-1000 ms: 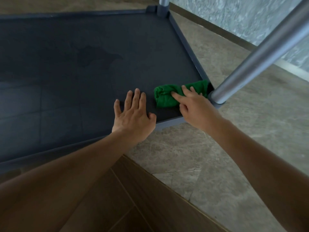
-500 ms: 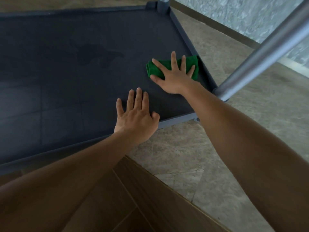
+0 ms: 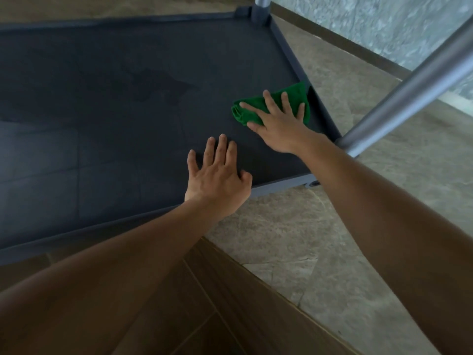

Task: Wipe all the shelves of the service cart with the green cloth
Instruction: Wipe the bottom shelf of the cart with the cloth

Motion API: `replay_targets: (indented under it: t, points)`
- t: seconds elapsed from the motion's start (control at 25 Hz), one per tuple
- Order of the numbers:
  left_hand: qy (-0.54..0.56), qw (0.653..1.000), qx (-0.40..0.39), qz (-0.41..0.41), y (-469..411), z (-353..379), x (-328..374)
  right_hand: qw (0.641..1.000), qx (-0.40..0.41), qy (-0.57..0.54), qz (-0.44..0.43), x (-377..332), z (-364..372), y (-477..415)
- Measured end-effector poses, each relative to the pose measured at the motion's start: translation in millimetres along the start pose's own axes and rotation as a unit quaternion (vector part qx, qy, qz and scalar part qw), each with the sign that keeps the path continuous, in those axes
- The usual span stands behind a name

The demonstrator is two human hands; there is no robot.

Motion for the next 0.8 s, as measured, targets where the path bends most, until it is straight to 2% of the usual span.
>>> replay_targets:
  t: [0.12,0.24,0.32,0.36,0.44,0.52,0.56,0.68,0.8]
  points:
    - [0.001,1.000,0.002,0.001,0.5,-0.5,0.5,0.996,-0.013,-0.007,-0.086,4.1,-4.4,39.6]
    - [0.001,1.000,0.000,0.004,0.1,-1.1,0.2,0.981,-0.078,-0.116,-0.132,10.8,-19.6,72.5]
    - [0.003,1.000,0.000,0.004,0.4,-1.3,0.4,0.971,-0.072,-0.214,-0.083,9.8,-28.3,79.0]
    - [0.004,1.000,0.001,0.004,0.5,-1.5,0.5,0.971,-0.024,-0.237,-0.034,7.5,-29.1,76.6]
    - [0.002,1.000,0.002,0.003,1.2,-1.4,0.7,0.974,0.066,-0.193,0.099,-2.2,-24.1,66.5]
    - [-0.002,1.000,-0.001,0.003,2.0,-1.2,0.3,0.964,0.051,-0.141,0.219,-17.3,-9.0,57.3]
    - [-0.003,1.000,-0.005,0.003,2.1,-0.9,0.1,0.957,0.043,-0.136,0.253,-24.1,-0.4,52.8]
    - [-0.011,1.000,-0.018,0.004,2.3,0.4,0.2,0.948,0.090,-0.129,0.276,-34.8,13.1,34.1]
    - [-0.013,1.000,-0.023,0.007,1.8,2.2,1.0,0.956,0.121,-0.086,0.252,-35.8,13.5,6.4]
Point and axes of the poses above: each hand's wrist, its own y-axis away from the middle knuckle, its own z-axis out of the palm, x = y × z, the point moved 3 cm from there along -y, towards the middle knuckle, and after that the axes turned 10 degrees about x, right-handed, at the moved point
